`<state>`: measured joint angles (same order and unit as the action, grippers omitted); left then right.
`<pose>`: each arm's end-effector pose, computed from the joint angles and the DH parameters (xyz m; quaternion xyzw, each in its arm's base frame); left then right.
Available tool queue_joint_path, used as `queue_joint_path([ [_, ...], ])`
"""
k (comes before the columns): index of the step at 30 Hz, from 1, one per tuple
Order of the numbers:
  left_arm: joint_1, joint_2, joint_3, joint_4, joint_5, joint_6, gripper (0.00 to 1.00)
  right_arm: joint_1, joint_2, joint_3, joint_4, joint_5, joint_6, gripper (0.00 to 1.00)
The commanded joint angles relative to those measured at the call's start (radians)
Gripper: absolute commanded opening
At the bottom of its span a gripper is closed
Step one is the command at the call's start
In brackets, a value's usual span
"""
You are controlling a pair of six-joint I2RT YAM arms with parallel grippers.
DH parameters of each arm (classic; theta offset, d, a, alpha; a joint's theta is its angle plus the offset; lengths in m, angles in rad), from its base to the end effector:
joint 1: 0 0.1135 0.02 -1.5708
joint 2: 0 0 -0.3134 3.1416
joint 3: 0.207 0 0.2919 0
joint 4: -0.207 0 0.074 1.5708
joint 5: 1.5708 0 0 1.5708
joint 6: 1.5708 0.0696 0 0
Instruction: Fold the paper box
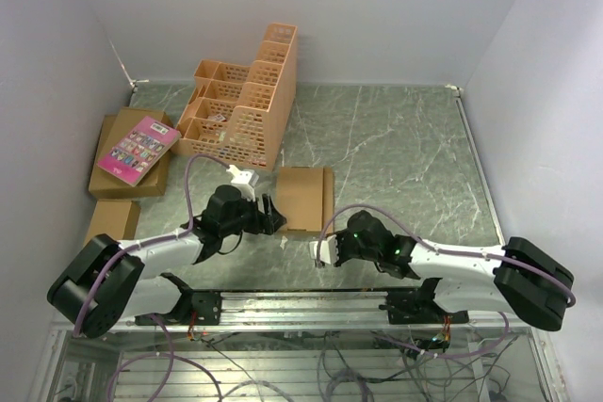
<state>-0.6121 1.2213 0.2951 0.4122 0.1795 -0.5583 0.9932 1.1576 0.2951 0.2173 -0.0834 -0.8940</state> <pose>0.2027 -0.1575 0.1456 0.0683 0.8586 -0.3419 0.3758 0.1262 0.2043 0.1364 -0.7348 0.5096 0.0594 0.4437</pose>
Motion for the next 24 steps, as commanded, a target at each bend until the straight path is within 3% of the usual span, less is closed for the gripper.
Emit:
queue_joint_path([
  [1,0.006,-0.009,0.045,-0.008,-0.031,0.028,0.85,-0.045,0.018,0.064,-0.067,-0.103,0.003,0.00],
  [12,0.006,0.047,0.090,-0.027,-0.084,0.060,0.87,-0.056,0.058,0.152,-0.201,-0.224,0.054,0.00],
  [24,0.006,0.122,0.076,0.048,-0.120,0.117,0.83,-0.142,0.159,0.230,-0.235,-0.268,0.205,0.00],
])
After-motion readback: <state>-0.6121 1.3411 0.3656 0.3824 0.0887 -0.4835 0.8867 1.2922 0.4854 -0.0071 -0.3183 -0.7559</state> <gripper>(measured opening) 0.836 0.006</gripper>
